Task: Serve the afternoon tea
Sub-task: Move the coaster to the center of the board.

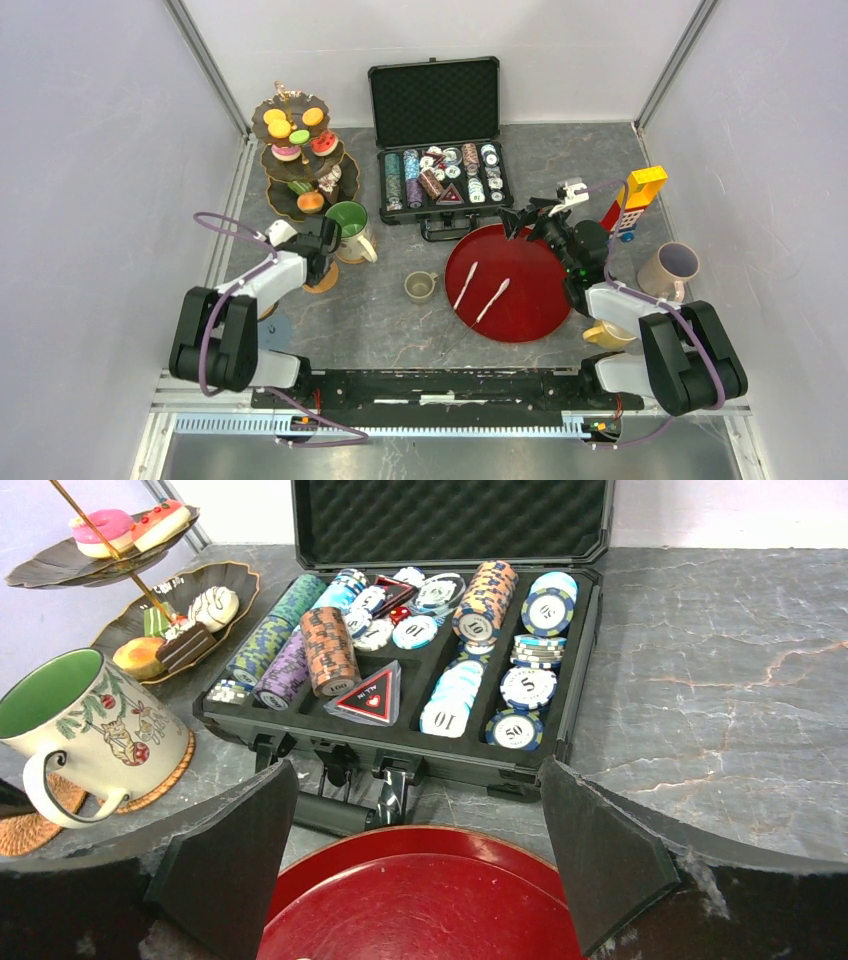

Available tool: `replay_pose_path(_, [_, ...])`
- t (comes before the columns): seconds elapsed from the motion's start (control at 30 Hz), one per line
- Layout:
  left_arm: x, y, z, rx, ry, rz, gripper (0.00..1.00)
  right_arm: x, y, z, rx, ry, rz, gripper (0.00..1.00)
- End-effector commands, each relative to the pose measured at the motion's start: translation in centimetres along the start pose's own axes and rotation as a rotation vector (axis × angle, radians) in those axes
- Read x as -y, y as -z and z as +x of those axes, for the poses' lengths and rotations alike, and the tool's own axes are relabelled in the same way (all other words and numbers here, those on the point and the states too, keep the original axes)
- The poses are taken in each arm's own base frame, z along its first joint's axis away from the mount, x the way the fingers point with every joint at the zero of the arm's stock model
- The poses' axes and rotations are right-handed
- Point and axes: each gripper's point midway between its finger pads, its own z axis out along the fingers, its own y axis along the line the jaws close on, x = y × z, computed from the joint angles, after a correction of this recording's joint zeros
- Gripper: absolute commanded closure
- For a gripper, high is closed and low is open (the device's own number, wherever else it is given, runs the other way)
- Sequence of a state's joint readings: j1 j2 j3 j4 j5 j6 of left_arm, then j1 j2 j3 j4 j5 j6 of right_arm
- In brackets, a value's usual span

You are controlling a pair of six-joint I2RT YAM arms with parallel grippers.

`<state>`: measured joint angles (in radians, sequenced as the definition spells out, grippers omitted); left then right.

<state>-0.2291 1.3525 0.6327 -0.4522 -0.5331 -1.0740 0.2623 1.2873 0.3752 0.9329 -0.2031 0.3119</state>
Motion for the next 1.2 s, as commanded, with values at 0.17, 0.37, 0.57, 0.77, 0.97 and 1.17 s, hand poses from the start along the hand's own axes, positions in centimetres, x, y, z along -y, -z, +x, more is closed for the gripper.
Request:
replay_pose_path(0.17, [1.0,-2.3,-2.0,0.026,-0.009,-0.036,0.98,0.7,-0.2,-1.7,0.044,0.038,0.026,0.02])
replay_pose_path(0.37, [0.4,-3.1,-2.9,0.032,0.01,-0.06,0.95,0.7,-0.2,-1.7,0.042,0.038,0.027,0.02])
replay_pose_path(0.57, [1.0,-3.9,-2.8,-0.012,0.039,-0.051,0.91,0.7,-0.3,-1.6,0.037,0.036,0.023,0.02])
replay_pose_path(0.77, [0.8,-3.2,-3.3,-0.001,0.08,-0.061,0.64,0.5,-0.3,-1.6,0.034,0.037,0.013,0.02])
replay_pose_path(0.97, [0.4,0.2,-5.7,0.081,0.168,0.013,0.3,0.0,-0.6,-1.7,0.028,0.025,-0.013,0.02])
replay_pose_path(1.17, [2.1,6.2,-9.1,0.136,0.188,0.233,0.05,-1.8,-0.9,-2.3,0.032,-0.013,-0.1,0.02])
